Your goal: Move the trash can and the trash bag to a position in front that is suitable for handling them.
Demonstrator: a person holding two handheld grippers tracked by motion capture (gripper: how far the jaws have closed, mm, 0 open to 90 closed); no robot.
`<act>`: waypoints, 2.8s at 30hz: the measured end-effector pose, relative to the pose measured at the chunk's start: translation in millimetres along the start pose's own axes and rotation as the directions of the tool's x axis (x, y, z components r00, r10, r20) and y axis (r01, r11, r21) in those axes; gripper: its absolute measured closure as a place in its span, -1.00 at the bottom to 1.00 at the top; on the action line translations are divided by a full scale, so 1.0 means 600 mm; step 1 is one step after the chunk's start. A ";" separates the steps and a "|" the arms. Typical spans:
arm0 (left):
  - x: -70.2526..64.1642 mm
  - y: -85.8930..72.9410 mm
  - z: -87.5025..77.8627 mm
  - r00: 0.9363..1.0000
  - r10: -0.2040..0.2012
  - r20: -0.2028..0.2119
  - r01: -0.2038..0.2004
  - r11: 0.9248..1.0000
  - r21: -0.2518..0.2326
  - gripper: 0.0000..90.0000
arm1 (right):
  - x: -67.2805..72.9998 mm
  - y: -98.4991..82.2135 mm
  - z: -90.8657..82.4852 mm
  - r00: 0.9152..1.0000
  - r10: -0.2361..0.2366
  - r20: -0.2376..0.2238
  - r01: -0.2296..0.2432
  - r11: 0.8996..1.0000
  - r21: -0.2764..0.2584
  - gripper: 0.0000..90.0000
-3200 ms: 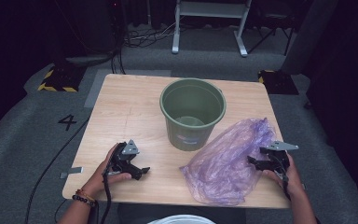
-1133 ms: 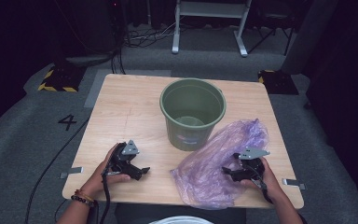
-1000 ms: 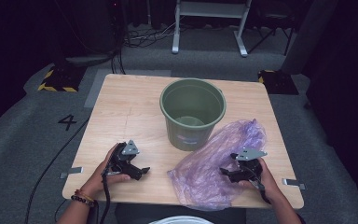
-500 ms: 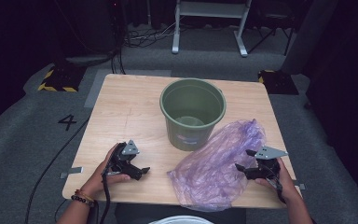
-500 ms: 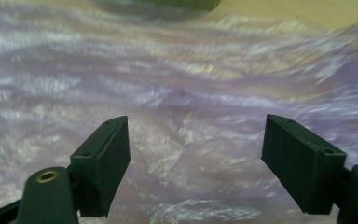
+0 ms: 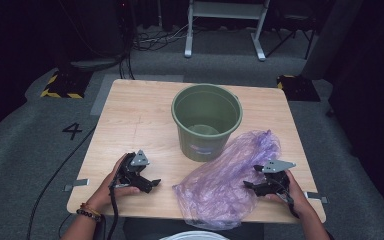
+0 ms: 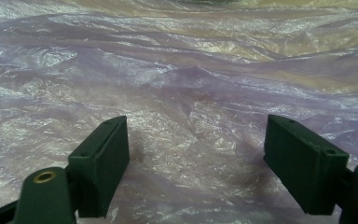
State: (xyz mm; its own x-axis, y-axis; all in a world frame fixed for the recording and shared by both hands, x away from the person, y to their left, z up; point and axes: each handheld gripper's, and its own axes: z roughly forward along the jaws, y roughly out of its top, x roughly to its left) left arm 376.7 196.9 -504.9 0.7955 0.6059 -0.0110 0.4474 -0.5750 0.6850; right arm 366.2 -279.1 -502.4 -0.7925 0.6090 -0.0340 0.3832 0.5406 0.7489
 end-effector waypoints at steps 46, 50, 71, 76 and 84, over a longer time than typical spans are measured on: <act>0.000 0.000 0.000 1.000 0.000 0.000 0.000 1.000 0.000 -1.00 | -0.068 -0.014 -0.019 0.949 0.203 0.242 -0.201 0.979 -0.030 -0.52; 0.000 0.000 0.000 1.000 0.000 0.000 0.000 1.000 0.000 -1.00 | -0.054 -0.010 -0.009 0.960 0.180 0.215 -0.182 0.983 -0.010 -0.52; 0.000 0.000 0.000 1.000 0.000 0.000 0.000 1.000 0.000 -1.00 | -0.005 0.017 0.018 0.977 0.154 0.145 -0.153 0.988 -0.013 -0.51; 0.000 0.000 0.000 1.000 0.000 0.000 0.000 1.000 0.000 -1.00 | -0.009 0.023 0.004 0.973 0.150 0.173 -0.141 0.988 -0.062 -0.52; 0.000 0.000 0.000 1.000 0.000 0.000 0.000 1.000 0.000 -1.00 | -0.036 0.022 0.002 0.955 0.183 0.233 -0.173 0.983 -0.063 -0.52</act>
State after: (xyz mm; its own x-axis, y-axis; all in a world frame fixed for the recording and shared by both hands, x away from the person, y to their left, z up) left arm 376.7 197.0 -504.9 0.7956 0.6058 -0.0107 0.4472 -0.5751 0.6850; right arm 389.0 -284.5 -492.6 -0.5760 0.8159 -0.0494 0.4841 0.3892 0.7837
